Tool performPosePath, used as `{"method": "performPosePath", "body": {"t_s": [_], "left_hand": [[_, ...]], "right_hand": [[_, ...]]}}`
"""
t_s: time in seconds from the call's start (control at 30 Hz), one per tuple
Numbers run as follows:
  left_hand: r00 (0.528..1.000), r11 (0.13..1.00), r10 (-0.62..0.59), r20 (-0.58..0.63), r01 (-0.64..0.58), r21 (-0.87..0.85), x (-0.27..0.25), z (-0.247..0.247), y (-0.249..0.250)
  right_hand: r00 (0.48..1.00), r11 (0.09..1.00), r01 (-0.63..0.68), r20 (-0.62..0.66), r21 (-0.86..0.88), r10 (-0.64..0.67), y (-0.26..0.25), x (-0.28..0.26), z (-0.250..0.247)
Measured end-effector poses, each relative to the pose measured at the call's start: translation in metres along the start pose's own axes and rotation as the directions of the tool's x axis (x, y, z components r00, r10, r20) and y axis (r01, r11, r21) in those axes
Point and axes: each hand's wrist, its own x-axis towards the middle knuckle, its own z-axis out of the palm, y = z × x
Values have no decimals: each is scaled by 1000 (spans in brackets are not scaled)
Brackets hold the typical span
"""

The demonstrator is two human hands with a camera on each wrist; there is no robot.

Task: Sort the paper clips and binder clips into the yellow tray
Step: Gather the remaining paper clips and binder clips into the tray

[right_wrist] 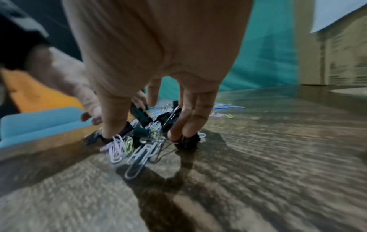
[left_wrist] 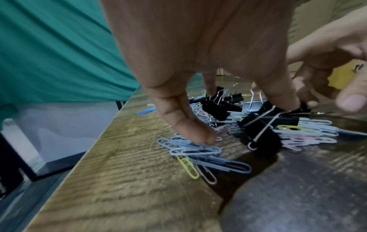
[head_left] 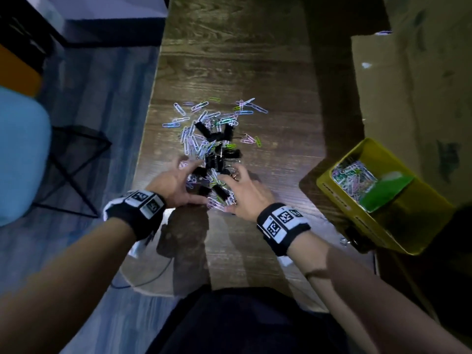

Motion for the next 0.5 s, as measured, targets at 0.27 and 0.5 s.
{"method": "performPosePath", "body": {"t_s": [0.27,0.5], "left_hand": [[993,988,115,6,-115,101,8,24,5],[963,960,202,-179,-231,-157,5,39,0]], "right_hand": [[996,991,-86,28,-105,89,-11,17,8],[999,998,-25,31,66,23,0,20,9]]}}
